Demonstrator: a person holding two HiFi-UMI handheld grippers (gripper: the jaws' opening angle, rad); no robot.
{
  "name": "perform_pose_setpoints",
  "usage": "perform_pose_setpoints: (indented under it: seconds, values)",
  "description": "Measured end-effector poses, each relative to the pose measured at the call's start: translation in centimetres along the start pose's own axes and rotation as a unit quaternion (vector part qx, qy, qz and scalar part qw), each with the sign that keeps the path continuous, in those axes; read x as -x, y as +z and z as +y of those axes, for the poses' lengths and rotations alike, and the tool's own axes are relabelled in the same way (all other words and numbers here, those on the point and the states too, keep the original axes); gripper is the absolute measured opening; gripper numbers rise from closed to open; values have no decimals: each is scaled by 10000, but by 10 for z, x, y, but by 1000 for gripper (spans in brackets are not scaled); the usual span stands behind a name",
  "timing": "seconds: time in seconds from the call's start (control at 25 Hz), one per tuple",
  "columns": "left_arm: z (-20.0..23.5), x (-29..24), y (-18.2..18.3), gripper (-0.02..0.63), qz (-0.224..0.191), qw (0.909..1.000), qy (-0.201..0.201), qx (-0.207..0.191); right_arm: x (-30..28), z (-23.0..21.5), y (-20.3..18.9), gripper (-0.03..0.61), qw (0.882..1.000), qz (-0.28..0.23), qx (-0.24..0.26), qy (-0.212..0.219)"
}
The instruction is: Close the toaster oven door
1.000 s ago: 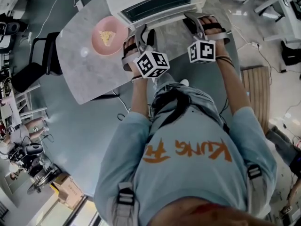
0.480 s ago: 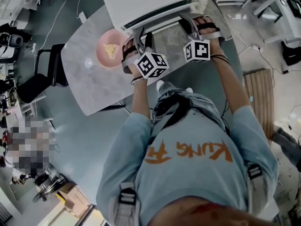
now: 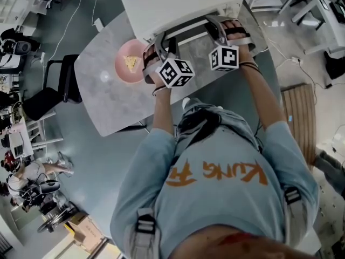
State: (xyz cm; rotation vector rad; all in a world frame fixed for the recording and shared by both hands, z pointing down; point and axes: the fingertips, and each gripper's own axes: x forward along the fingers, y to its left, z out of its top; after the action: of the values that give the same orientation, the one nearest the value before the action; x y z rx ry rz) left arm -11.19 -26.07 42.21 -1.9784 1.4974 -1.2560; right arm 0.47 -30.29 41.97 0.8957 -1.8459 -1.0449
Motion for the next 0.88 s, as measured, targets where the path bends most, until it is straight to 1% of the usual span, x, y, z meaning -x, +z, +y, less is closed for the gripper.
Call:
perform_pose_setpoints:
  seconds: [0.12,0.2,0.28,0.36,0.48,0.56,0.6,0.64,0.68,0.72,0.76,0.84,0.88]
  values:
    - [1,-1,0,156,31,10000,37,15,-1,0,0,126,10000,5,-78,52]
    - [0,-1,-1,158,73,10000,-18,64,-1,2,1,131,9995,-27,-263,187]
    - [-3,-1,-1,160,136,9995,-211,172,2,3,1,152,9954,-163,-846,410]
    - [-6,0,0,163,217,9982,-483,295,7,3,2,192,9866,-317,-1462,648]
    - [-7,0,1,173,348,9953,-815,385,10,0,3,213,9713,-425,-2103,1028]
    - [-9,3,1,197,438,9932,-1031,327,14,-5,2,208,9545,-507,-2665,1238]
    - [-10,7,1,210,457,9921,-1123,335,18,-11,1,194,9430,-598,-3008,1294]
    - [-9,11,3,210,433,9914,-1170,384,23,-18,-2,165,9299,-707,-3362,1318]
    - [-5,16,7,210,353,9914,-1165,475,28,-28,-5,154,9167,-802,-3691,1301]
    - [1,21,13,210,220,9915,-1120,628,32,-39,-8,146,9052,-877,-3970,1235]
    - [9,25,20,210,42,9907,-1056,863,36,-51,-11,133,8955,-951,-4199,1128]
    - [29,31,37,209,-354,9846,-901,1458,42,-76,-16,104,8771,-1154,-4586,842]
    - [39,32,46,206,-517,9808,-806,1698,45,-90,-18,92,8658,-1269,-4793,673]
